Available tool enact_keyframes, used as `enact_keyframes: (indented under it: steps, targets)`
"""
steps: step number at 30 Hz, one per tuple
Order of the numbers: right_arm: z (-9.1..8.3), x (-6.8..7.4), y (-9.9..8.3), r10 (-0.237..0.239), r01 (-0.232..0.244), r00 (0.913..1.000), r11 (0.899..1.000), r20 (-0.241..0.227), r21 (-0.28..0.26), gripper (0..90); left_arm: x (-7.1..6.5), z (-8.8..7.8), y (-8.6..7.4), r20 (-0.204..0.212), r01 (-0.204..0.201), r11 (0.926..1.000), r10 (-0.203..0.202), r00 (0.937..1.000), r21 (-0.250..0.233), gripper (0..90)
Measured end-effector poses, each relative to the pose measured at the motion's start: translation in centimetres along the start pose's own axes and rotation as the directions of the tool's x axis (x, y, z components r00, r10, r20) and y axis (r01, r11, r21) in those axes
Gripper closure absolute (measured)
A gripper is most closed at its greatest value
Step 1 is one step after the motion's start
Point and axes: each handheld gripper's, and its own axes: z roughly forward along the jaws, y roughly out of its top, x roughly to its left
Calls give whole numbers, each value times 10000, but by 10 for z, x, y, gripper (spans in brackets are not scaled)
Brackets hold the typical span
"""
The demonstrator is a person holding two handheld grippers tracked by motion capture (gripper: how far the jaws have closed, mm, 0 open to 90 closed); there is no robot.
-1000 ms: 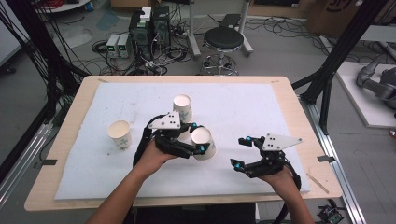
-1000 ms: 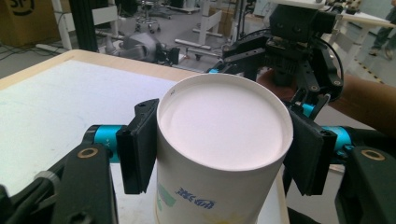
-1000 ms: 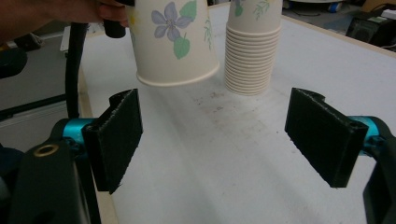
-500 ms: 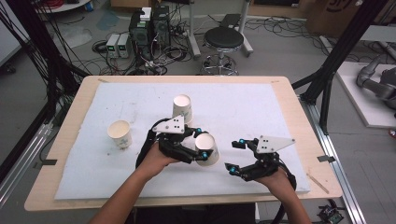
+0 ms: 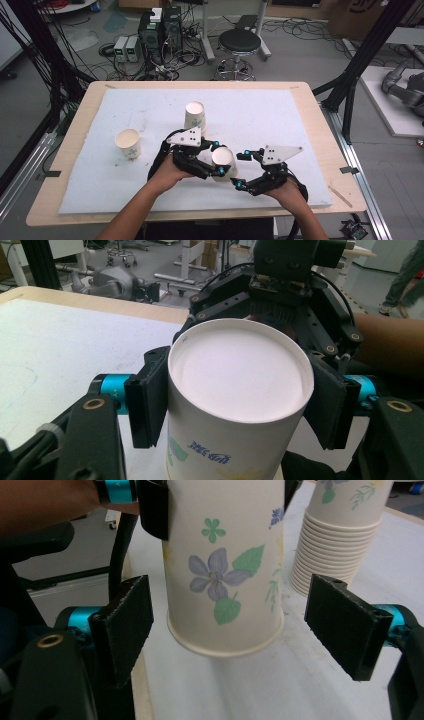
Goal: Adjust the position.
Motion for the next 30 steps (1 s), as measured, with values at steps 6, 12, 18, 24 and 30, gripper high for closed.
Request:
enact_keyframes:
  steps: [6,12,18,24,30]
  targets:
    - [11,0,4,-117,120,9996,9999,-242,95,198,-2,0,0,241,8,10000,-6,9997,-95,346]
    - [17,1,5,-107,111,9988,9999,-473,100,200,-3,1,0,498,133,9997,-123,9987,-191,346]
    - [22,1,4,-154,159,9966,9999,-811,56,257,-3,3,-1,647,208,9994,-191,9977,-265,347]
    - [22,-2,0,10,-28,9943,9999,-1063,-162,290,-2,2,-1,668,175,9994,-155,9976,-300,351]
    - [21,-2,0,-81,77,9945,10000,-1046,-51,350,-3,2,-1,643,81,9997,-67,9979,-217,358]
